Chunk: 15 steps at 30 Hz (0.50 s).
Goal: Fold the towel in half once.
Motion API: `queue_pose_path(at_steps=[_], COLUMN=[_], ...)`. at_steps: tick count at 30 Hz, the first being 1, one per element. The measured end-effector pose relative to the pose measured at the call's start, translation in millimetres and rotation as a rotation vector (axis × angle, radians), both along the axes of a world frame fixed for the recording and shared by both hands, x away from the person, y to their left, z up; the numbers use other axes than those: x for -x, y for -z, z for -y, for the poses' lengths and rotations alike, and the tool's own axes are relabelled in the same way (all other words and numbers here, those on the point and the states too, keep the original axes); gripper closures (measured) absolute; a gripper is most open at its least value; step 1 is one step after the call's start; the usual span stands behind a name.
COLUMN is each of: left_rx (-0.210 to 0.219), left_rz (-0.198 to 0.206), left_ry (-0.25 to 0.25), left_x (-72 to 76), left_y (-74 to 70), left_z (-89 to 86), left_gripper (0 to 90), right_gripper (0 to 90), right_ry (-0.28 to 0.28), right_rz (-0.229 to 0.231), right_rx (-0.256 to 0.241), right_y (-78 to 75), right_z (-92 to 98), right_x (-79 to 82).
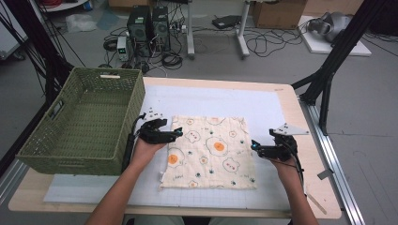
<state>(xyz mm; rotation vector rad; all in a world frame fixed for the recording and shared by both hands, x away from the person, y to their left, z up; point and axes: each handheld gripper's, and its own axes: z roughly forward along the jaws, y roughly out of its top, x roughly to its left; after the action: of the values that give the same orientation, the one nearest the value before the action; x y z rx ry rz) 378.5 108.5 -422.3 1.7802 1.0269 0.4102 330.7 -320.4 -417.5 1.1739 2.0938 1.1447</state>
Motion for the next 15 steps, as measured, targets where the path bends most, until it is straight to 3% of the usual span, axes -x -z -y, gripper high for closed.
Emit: queue_pose_path(at_steps=[8, 11, 15], left_rx=[-0.034, -0.096, -0.123], left_rz=[-0.018, 0.010, -0.008], left_ry=[-0.015, -0.015, -0.041], left_x=[-31.7, -40.7, -50.3], left_y=[-14.2, -15.0, -10.0], left_z=[8.6, 13.3, 15.1], left_gripper=[23.8, 27.7, 30.3], right_gripper=[11.3, 11.3, 11.3], right_ry=[-0.024, -0.025, -0.031], right_rz=[-0.010, -0.015, -0.018], right_rx=[-0.010, -0.012, -0.019], right_y=[1.6, 1.7, 1.6], right_z=[-2.8, -2.0, -1.8], right_x=[-1.5, -1.5, -1.2])
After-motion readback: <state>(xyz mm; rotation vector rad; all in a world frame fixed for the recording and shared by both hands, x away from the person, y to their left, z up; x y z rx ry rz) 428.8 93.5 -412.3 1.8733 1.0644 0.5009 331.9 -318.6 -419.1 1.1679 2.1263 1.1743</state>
